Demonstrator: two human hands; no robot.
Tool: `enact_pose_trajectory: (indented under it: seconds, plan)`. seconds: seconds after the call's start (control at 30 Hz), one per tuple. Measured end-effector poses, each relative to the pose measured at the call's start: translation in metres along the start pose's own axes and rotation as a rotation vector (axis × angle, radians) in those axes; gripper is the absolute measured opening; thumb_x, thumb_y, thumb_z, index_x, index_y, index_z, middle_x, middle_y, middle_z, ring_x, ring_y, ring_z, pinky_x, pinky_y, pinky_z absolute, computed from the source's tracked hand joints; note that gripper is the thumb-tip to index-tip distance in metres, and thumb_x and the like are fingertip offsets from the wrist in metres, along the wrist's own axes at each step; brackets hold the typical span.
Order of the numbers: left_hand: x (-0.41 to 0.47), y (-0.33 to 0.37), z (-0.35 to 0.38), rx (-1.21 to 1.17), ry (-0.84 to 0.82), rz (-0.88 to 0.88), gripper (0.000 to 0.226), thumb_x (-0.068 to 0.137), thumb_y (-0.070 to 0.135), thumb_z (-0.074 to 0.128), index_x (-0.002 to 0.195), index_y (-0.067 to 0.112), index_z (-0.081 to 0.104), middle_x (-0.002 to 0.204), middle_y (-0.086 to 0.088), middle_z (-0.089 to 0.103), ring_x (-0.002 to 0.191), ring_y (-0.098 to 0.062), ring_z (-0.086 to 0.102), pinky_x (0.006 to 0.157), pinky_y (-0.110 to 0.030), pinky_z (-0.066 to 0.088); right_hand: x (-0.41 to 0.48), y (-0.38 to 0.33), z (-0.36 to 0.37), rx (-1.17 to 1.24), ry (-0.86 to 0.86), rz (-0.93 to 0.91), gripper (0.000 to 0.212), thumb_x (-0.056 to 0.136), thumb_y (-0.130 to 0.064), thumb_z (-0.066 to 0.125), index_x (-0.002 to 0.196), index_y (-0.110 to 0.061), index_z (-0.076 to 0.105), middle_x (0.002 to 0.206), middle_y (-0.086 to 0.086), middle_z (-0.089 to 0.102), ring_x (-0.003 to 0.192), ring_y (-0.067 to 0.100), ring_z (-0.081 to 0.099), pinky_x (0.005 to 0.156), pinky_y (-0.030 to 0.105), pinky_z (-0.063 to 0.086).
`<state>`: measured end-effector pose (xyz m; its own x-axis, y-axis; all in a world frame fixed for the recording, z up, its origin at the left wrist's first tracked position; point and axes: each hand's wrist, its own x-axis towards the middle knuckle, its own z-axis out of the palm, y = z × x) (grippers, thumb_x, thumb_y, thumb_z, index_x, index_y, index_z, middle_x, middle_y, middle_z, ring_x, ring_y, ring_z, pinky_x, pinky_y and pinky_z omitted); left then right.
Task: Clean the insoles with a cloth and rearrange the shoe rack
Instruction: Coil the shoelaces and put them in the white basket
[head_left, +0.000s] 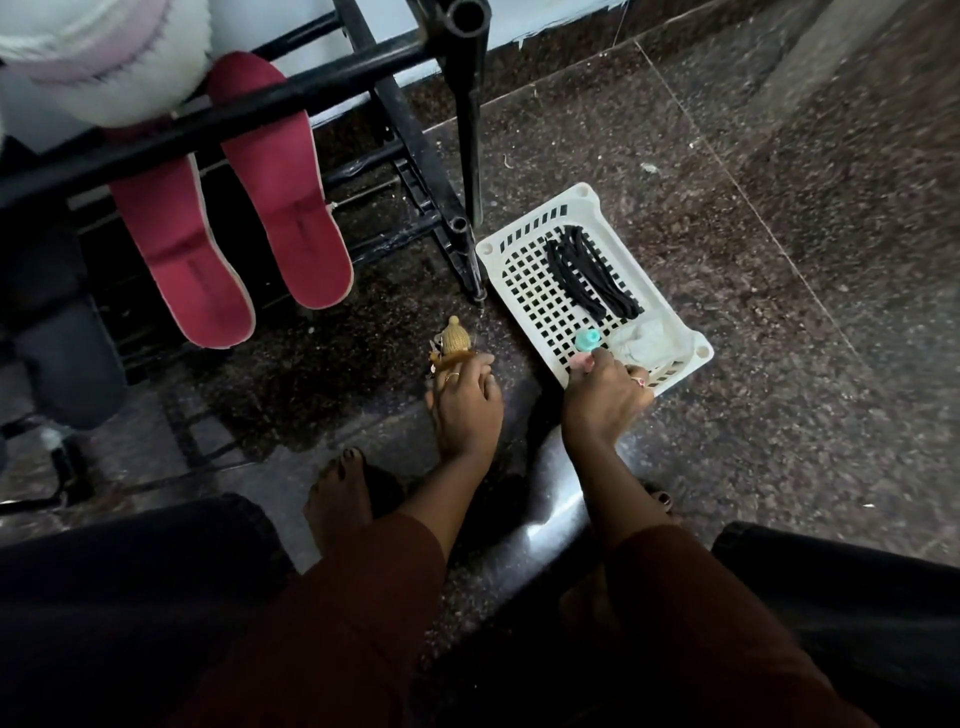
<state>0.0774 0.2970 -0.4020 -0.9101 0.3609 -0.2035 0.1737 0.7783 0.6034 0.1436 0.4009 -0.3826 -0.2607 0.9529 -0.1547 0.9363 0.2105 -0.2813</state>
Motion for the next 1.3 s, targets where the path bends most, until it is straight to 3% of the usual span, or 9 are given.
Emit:
enact_pose_trajectory:
  seconds: [0.33,0.43,0.53,0.67,0.83,0.93,1.03,1.17,1.3]
  plan:
    - [-0.003,-0.025,-0.006,-0.016,0.088,-0.079,0.022,0.085,0.011,0.061,0.104,0.016,0.07,0.102,-0.007,0.071,0.103,-0.032,0.056,0.089,-0.039,0.039,0.001,-0.01,-0.001,-0.072,0.009,-0.033,0.028,0.089,-0.018,0.05,0.113,-0.006,0.058,0.111,0.017,0.06,0.107,0.034,0.045,0.086,0.04,0.028]
    - [0.003,-0.031,-0.015,-0.135,0.135,-0.212,0.023,0.087,0.008,0.059,0.108,0.011,0.069,0.104,-0.011,0.07,0.103,-0.033,0.057,0.085,-0.037,0.043,-0.013,-0.027,0.002,0.064,0.038,-0.223,0.022,0.089,-0.013,0.055,0.108,-0.003,0.062,0.107,0.019,0.06,0.101,0.034,0.049,0.081,0.038,0.032]
    - [0.012,-0.04,-0.026,-0.163,0.114,-0.404,0.026,0.091,0.013,0.055,0.115,0.01,0.065,0.112,-0.011,0.067,0.107,-0.031,0.058,0.086,-0.034,0.04,-0.017,-0.054,0.014,0.12,-0.09,-0.397,0.02,0.092,-0.013,0.052,0.107,-0.005,0.064,0.1,0.016,0.061,0.09,0.029,0.055,0.066,0.029,0.034]
    - [0.027,-0.061,-0.032,-0.112,-0.023,-0.458,0.031,0.093,0.019,0.054,0.122,0.011,0.061,0.12,-0.011,0.064,0.112,-0.029,0.057,0.088,-0.031,0.041,-0.016,-0.093,0.037,0.084,-0.301,-0.447,0.026,0.096,-0.025,0.045,0.11,-0.011,0.061,0.104,0.014,0.059,0.096,0.032,0.059,0.073,0.035,0.046]
    - [0.04,-0.064,-0.027,-0.039,-0.251,-0.386,0.045,0.084,0.028,0.066,0.127,0.015,0.057,0.121,-0.011,0.063,0.112,-0.029,0.057,0.09,-0.035,0.046,-0.005,-0.123,0.058,-0.047,-0.494,-0.268,0.038,0.096,-0.03,0.04,0.125,-0.006,0.044,0.125,0.019,0.05,0.116,0.035,0.049,0.092,0.041,0.042]
    - [0.037,-0.063,-0.019,-0.02,-0.257,-0.361,0.049,0.079,0.032,0.071,0.122,0.013,0.057,0.11,-0.014,0.066,0.103,-0.031,0.061,0.081,-0.037,0.048,-0.002,-0.12,0.064,0.099,-0.56,-0.062,0.037,0.095,-0.032,0.041,0.118,-0.007,0.054,0.122,0.017,0.057,0.114,0.032,0.053,0.09,0.034,0.043]
    - [0.036,-0.056,-0.017,0.075,-0.241,-0.4,0.036,0.085,0.026,0.063,0.115,0.008,0.057,0.11,-0.02,0.064,0.105,-0.035,0.061,0.081,-0.037,0.047,-0.002,-0.106,0.064,0.166,-0.615,-0.012,0.036,0.091,-0.031,0.052,0.112,-0.004,0.06,0.119,0.017,0.06,0.111,0.03,0.056,0.088,0.031,0.044]
    - [0.036,-0.049,-0.016,0.038,-0.221,-0.473,0.031,0.087,0.025,0.063,0.112,0.006,0.061,0.113,-0.019,0.065,0.108,-0.034,0.06,0.085,-0.037,0.048,-0.006,-0.079,0.062,0.392,-0.653,0.037,0.039,0.075,-0.013,0.072,0.111,-0.008,0.059,0.104,0.01,0.065,0.096,0.024,0.06,0.084,0.028,0.046]
    - [0.028,-0.052,-0.017,-0.218,-0.134,-0.446,0.03,0.085,0.014,0.064,0.115,0.007,0.062,0.11,-0.015,0.068,0.105,-0.03,0.062,0.083,-0.031,0.044,-0.013,-0.058,0.054,0.71,-0.624,0.022,0.035,0.062,-0.014,0.073,0.076,-0.024,0.043,0.075,-0.002,0.056,0.073,0.019,0.053,0.076,0.045,0.048]
